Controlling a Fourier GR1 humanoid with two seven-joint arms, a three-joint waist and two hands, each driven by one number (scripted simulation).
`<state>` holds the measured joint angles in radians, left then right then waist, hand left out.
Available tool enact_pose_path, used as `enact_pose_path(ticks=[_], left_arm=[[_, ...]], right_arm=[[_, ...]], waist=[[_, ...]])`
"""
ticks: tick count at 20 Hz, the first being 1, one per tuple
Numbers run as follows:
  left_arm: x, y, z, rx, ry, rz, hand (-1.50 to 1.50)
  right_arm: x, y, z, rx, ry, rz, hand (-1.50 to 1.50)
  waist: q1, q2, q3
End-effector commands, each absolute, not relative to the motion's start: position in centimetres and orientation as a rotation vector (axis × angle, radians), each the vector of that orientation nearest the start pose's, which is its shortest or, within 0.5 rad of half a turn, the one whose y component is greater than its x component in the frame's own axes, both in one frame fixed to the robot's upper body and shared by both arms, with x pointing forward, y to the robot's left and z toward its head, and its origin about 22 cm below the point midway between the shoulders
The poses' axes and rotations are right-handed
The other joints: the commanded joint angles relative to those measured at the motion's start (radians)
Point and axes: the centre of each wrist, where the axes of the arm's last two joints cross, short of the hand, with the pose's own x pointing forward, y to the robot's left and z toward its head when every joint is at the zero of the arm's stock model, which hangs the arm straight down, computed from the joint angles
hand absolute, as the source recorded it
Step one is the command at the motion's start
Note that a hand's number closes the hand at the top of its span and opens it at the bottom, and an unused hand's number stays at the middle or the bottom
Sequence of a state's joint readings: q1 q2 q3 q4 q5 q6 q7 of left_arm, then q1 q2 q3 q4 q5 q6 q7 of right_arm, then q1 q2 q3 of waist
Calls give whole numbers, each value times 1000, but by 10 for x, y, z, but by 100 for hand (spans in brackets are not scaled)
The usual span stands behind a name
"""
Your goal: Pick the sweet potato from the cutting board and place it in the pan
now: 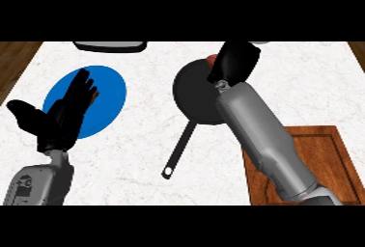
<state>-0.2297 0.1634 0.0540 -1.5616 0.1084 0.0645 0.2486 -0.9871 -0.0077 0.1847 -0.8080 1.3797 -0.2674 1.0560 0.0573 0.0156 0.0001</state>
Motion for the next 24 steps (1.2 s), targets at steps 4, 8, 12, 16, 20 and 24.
enact_pose_path(ticks=[4,8,12,16,20,24], left_arm=[[298,258,75,50,-1545,11,0],[285,249,64,53,-1551,3,0],[280,244,63,22,-1534,-19,0],[295,264,52,65,-1532,-3,0],[290,266,51,74,-1536,14,0],[280,274,54,89,-1520,31,0]], right_arm=[[422,-81,66,-1495,-999,423,150],[418,-102,47,-1359,-867,219,-150],[411,-114,20,-1272,-890,214,-150],[412,-111,16,-1257,-987,170,-150],[415,-109,36,-1213,-1183,9,-150],[400,-116,32,-1147,-1283,-181,-150]], waist=[[4,4,0],[7,2,1],[6,-2,1],[4,3,1],[-22,-5,1],[-38,-18,1]])
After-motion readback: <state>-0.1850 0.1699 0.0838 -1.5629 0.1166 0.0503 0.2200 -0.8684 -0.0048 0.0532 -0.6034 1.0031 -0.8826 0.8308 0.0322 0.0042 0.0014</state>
